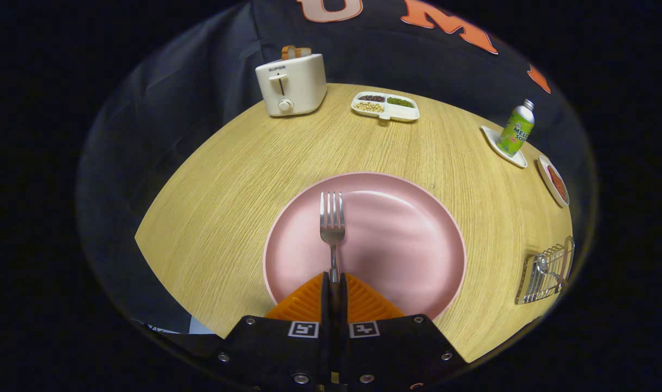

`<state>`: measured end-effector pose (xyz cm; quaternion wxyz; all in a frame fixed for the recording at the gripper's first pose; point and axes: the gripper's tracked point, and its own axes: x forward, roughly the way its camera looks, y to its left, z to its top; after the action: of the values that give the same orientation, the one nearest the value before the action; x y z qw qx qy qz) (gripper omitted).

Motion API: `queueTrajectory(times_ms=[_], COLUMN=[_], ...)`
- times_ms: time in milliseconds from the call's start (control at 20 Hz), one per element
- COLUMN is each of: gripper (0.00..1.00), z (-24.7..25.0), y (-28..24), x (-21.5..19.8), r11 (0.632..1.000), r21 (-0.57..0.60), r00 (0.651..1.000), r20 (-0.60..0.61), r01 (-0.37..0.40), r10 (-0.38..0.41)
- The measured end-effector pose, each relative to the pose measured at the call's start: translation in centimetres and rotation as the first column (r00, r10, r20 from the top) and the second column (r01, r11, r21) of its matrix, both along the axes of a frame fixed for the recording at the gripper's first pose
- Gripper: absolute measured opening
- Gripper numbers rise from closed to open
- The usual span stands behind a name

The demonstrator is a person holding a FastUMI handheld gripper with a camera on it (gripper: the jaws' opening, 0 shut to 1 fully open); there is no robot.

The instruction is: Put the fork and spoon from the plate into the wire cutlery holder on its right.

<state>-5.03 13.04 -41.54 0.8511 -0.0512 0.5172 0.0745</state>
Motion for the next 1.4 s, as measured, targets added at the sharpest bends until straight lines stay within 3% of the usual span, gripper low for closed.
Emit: queueTrajectory(times_ms=[700, 1200, 1400], gripper=[0.06, 0.06, 0.06], z=[9.8, 15.9, 16.5], y=[-11.0, -19.5, -23.1], x=[1.1, 1.1, 1.4], r11=[0.984, 0.958, 0.947], r21=[-0.065, -0.021, -0.061], r00=[0.982, 0.952, 0.944], r20=[0.102, 0.115, 0.129], r01=[0.163, 0.287, 0.314], r10=[-0.156, -0.283, -0.305])
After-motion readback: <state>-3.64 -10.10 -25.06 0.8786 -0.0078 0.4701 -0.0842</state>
